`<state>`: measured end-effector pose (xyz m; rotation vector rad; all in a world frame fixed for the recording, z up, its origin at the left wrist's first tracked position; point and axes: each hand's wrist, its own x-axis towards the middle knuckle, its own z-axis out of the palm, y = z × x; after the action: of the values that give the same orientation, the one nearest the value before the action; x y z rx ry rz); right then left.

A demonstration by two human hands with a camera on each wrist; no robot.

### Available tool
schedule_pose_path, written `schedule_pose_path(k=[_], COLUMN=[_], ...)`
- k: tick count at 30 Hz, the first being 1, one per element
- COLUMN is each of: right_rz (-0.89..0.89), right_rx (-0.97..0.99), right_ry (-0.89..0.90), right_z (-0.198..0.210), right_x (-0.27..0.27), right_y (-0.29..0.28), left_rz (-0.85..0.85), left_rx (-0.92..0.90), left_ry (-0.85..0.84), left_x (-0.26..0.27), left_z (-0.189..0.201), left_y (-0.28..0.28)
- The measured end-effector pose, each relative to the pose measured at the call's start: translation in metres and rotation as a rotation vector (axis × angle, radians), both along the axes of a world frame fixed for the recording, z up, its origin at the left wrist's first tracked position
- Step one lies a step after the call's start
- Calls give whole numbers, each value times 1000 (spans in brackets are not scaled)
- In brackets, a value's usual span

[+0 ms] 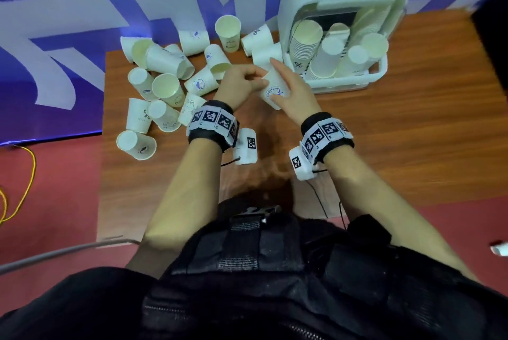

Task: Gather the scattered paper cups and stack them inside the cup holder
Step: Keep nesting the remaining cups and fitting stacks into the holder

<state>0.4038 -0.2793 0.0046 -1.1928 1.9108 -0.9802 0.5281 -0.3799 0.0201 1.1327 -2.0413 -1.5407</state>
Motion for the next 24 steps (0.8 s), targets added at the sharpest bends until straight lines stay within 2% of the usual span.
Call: schedule_pose_path(k=[7, 13, 20, 24], right_rz=[-109, -178, -343, -392], right_rx=[-78, -68, -173, -247], right_ry=[-16, 7, 90, 122], right_z=[21, 13, 5, 8], right_x=[-68, -125, -194, -226], right_y=[27, 53, 70, 66], left_rz=[13, -19, -68, -87], left_rx=[-63, -124, -355, -352], left_ry=[-41, -17, -54, -27], left_x=[-81, -141, -215, -249], left_z=[4, -2, -5, -1], left_y=[25, 51, 63, 56])
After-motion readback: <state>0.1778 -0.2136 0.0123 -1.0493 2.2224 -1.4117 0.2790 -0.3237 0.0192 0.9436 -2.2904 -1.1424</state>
